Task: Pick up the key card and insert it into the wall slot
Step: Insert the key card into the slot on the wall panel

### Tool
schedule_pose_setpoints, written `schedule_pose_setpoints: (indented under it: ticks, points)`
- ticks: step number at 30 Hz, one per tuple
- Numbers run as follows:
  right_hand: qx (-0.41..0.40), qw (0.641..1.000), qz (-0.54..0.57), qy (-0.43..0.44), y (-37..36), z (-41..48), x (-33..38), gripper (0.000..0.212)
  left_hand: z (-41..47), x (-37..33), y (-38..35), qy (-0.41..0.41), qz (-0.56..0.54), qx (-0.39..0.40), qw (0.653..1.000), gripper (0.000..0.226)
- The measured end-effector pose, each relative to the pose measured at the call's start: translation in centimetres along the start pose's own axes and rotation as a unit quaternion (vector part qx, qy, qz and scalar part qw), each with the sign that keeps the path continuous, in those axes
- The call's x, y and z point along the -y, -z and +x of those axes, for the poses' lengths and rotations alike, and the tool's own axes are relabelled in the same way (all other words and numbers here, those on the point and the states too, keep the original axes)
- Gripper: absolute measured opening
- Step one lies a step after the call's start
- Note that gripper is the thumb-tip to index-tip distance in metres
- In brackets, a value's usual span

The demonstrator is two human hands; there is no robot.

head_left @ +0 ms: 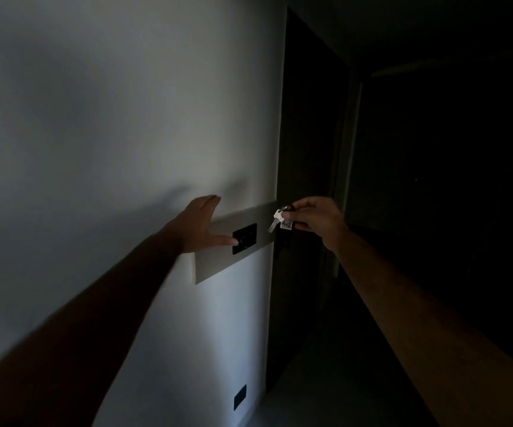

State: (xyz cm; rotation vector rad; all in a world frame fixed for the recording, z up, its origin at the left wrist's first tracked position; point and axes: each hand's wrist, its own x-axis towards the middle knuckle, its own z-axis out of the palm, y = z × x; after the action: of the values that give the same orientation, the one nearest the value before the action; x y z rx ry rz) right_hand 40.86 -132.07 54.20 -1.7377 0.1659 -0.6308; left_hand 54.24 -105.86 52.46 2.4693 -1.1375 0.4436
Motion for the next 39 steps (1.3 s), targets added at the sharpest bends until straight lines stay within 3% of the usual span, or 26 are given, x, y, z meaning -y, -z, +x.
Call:
schedule_pose_setpoints:
  ticks: [5, 8, 12, 16, 24, 28, 31, 39]
  points:
    - [0.027, 1.000, 0.011, 0.005, 2.1, 5.1, -1.6, 0.031, 4.0, -0.9, -1.7, 0.032, 0.005, -0.006, 0.999, 0.139]
    - [0.043, 0.999, 0.012, 0.018, 3.3, 8.1, -2.7, 0.019, 6.5, -1.3, -2.9, 0.042, 0.015, -0.024, 0.999, 0.128]
    - [0.062, 0.998, 0.012, 0.024, 4.4, 11.6, -4.5, 0.023, 9.0, -0.9, -4.6, 0.065, 0.013, -0.061, 0.996, 0.115]
    - [0.072, 0.997, 0.012, 0.014, 4.5, 14.8, -6.7, 0.028, 10.9, 0.3, -6.1, 0.078, 0.036, -0.043, 0.995, 0.113]
    - [0.086, 0.996, 0.036, 0.012, 1.1, 22.4, -9.3, 0.036, 15.9, 4.4, -6.7, 0.069, 0.072, -0.052, 0.994, 0.143]
    - [0.099, 0.994, 0.035, 0.021, -0.6, 25.2, -10.2, 0.043, 18.5, 5.9, -7.2, 0.057, 0.085, -0.067, 0.992, 0.129]
    - [0.110, 0.993, 0.037, 0.022, -1.1, 27.0, -11.1, 0.034, 20.0, 6.4, -8.0, 0.037, 0.092, -0.076, 0.992, 0.134]
    - [0.147, 0.987, 0.060, 0.026, -1.3, 32.4, -12.8, 0.027, 22.5, 6.5, -10.0, 0.058, 0.120, -0.084, 0.988, 0.113]
